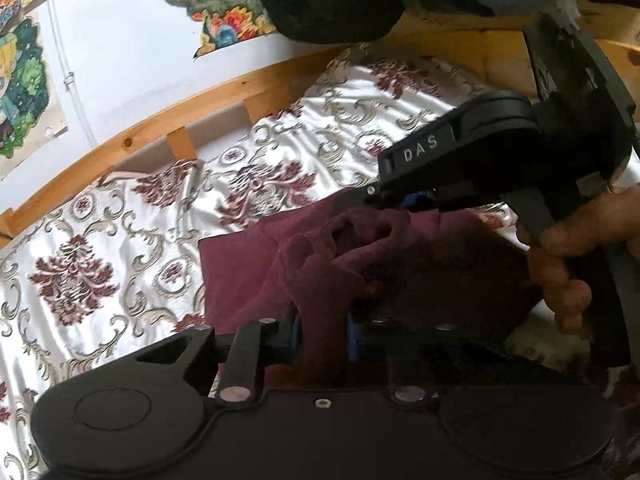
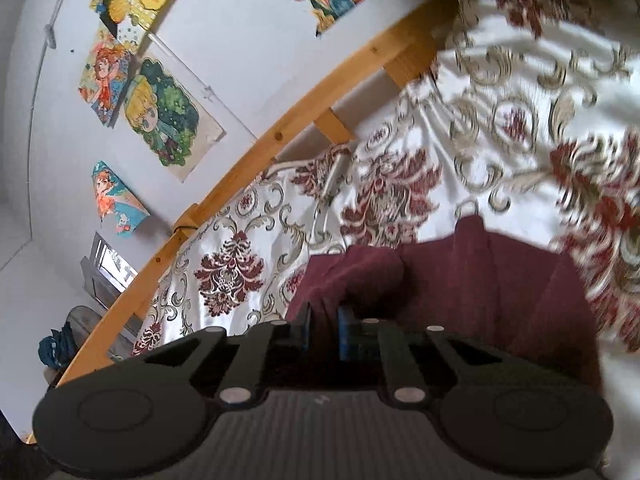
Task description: Fold small clothes
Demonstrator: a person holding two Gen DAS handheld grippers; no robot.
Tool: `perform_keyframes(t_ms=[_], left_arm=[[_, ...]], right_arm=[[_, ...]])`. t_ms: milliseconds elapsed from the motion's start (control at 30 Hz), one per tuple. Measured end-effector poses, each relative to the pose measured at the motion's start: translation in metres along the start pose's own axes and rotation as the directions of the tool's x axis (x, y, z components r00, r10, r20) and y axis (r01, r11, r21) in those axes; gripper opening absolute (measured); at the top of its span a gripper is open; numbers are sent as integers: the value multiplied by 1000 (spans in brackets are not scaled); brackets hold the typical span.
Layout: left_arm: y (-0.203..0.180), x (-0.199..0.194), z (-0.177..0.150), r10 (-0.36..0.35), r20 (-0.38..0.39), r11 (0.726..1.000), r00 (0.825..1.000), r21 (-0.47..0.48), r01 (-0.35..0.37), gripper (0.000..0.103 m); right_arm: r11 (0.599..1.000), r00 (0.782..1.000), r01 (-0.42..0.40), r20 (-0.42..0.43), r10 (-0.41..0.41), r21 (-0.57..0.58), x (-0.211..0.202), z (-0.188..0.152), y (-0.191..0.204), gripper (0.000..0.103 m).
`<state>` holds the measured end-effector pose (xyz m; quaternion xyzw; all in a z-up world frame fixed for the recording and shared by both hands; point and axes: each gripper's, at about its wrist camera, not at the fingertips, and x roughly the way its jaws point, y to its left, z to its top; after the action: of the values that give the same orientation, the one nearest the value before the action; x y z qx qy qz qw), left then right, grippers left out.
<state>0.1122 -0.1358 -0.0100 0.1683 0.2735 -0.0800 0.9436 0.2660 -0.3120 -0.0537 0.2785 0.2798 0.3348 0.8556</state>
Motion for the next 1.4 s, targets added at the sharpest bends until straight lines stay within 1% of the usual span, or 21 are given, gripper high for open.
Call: perform_keyframes(t_ms=[133,233,333,467,600,733,833,933,967,1000,1067,1100,1167,1200,1233,1267,1300,1333,1367,1400], left_arm=[[-16,-1,7,-62,7,997,998,42,62,22],[-29,1,10,-96,9,992,995,78,95,22],[-40,2,9,-117,6,989,993,93,116,22],[-51,3,11,-145,2,986,989,86,144,22],[-61,4,9,-161,-6,982,987,97,161,22],[-68,8,6,-178,-11,979,984,99,178,23],[-70,11,4,-186,-15,978,983,93,186,26],[-69,10,0,-201,-16,977,980,76,201,34],[-68,8,-2,-202,-12,977,979,71,202,40],[-68,6,-3,-210,-8,975,978,70,210,43],[-67,0,-5,-230,8,971,973,64,229,57],[-65,-3,-5,-244,18,968,970,58,242,61],[-62,-10,-6,-267,43,963,963,41,265,76],[-61,-12,-6,-270,55,963,961,35,268,79],[-58,-15,-6,-268,70,963,961,26,267,85],[-55,-19,-6,-262,87,965,961,15,261,90],[-52,-21,-7,-253,100,967,962,3,254,93],[-49,-24,-6,-238,113,970,965,-12,241,99],[-45,-27,-7,-216,127,975,968,-32,222,102],[-41,-29,-7,-196,138,977,971,-52,204,102]], right_arm=[[999,999,40,36,-39,-18,-21,10,-1,14],[996,995,89,46,-87,-22,-34,13,-5,14],[990,989,142,45,-140,-28,-45,13,-9,14],[982,981,189,39,-188,-17,-57,9,-15,14],[975,975,221,26,-221,14,-69,6,-21,14],[968,968,252,18,-252,15,-77,5,-24,14],[963,963,269,11,-269,25,-80,2,-26,14],[958,959,283,-12,-283,49,-79,-1,-30,15],[955,957,290,-18,-289,59,-80,-2,-31,16],[953,955,295,-21,-294,67,-80,-3,-33,19],[949,952,306,-25,-305,77,-82,-4,-34,21],[948,952,307,-25,-306,84,-84,-3,-35,23],[947,952,307,-20,-306,99,-87,-2,-38,31],[946,951,307,-15,-307,101,-89,0,-38,40],[945,951,310,-10,-310,102,-91,1,-38,49],[946,950,310,-3,-311,99,-94,2,-37,53],[946,950,311,2,-313,95,-96,4,-36,59],[946,950,312,7,-314,90,-98,5,-34,64],[946,949,313,10,-315,84,-100,6,-33,67],[945,948,316,11,-318,81,-101,6,-31,74]])
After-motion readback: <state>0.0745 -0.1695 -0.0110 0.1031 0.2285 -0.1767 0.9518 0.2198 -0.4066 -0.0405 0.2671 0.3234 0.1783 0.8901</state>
